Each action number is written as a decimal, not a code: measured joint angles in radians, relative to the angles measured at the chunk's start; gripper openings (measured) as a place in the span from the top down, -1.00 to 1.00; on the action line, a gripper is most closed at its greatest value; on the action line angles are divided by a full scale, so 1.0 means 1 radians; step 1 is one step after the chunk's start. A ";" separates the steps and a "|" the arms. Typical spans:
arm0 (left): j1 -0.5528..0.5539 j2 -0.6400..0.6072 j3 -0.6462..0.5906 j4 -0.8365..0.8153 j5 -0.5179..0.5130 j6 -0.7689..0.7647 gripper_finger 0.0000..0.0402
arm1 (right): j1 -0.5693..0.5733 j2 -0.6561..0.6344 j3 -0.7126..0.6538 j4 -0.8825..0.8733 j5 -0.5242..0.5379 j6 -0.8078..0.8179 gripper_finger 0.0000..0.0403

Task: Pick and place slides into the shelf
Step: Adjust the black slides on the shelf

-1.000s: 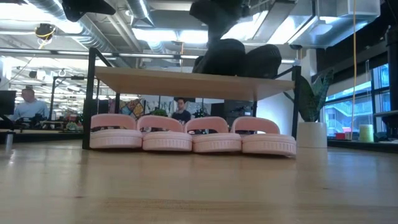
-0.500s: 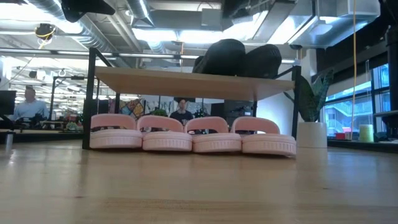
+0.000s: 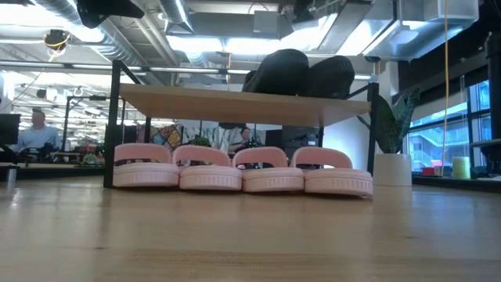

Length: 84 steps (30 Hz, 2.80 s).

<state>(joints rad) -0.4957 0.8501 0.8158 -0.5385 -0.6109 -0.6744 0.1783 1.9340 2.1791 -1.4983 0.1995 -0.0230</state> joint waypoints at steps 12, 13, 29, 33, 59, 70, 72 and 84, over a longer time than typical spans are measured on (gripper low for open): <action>0.000 0.000 0.000 0.000 0.000 0.000 -0.02 | 0.010 0.001 -0.134 0.048 0.036 0.041 0.69; 0.000 0.000 0.000 0.000 0.000 0.000 -0.02 | 0.008 0.001 -0.141 0.047 0.038 0.041 0.62; 0.000 0.000 0.000 -0.004 0.000 0.004 -0.02 | 0.026 0.001 -0.153 0.052 0.042 0.090 -0.10; 0.000 0.000 0.000 -0.004 0.000 0.004 -0.02 | 0.026 0.001 -0.153 0.084 0.048 0.066 -0.08; 0.000 0.000 0.000 -0.004 0.000 0.004 -0.02 | 0.023 0.006 -0.256 0.184 0.070 -0.034 0.51; 0.000 0.000 0.000 -0.004 0.000 0.004 -0.02 | 0.014 0.006 -0.256 0.235 0.073 -0.041 0.66; 0.000 0.000 0.000 -0.004 0.000 0.004 -0.02 | 0.014 0.006 -0.256 0.251 0.073 -0.042 0.66; 0.000 0.000 0.000 -0.004 -0.001 0.004 -0.02 | 0.010 0.006 -0.256 0.287 0.128 -0.081 0.66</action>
<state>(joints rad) -0.4961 0.8497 0.8155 -0.5423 -0.6115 -0.6704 0.1879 1.9396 1.9232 -1.2117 0.3279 -0.1041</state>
